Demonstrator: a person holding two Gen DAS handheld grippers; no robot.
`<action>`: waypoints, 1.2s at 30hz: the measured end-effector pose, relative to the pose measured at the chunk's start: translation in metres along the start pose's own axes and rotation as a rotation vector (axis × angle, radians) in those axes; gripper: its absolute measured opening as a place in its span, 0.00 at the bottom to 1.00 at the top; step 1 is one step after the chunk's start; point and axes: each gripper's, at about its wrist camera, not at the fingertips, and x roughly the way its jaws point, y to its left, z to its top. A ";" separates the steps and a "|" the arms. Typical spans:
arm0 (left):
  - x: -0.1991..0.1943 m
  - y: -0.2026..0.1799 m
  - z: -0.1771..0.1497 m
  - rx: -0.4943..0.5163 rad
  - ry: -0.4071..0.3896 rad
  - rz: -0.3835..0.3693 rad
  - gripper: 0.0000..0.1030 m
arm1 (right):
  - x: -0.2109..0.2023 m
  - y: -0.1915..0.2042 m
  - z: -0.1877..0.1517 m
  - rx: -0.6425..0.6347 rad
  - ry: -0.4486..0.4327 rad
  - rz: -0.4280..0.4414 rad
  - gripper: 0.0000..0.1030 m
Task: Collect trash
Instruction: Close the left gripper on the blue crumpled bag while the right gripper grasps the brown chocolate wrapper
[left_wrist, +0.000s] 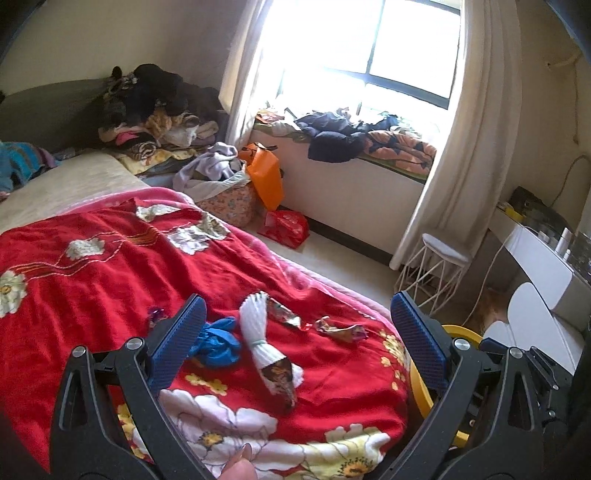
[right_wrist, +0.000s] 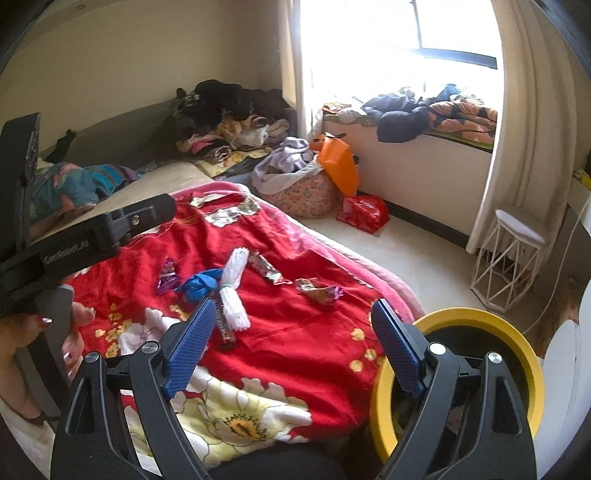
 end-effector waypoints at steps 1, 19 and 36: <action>0.001 0.004 0.000 -0.003 0.001 0.008 0.90 | 0.002 0.003 0.000 -0.006 -0.001 0.008 0.81; 0.043 0.085 -0.033 -0.112 0.179 0.123 0.79 | 0.083 0.047 -0.018 -0.065 0.187 0.158 0.63; 0.098 0.098 -0.060 -0.164 0.354 0.065 0.44 | 0.146 0.057 -0.041 -0.059 0.330 0.171 0.35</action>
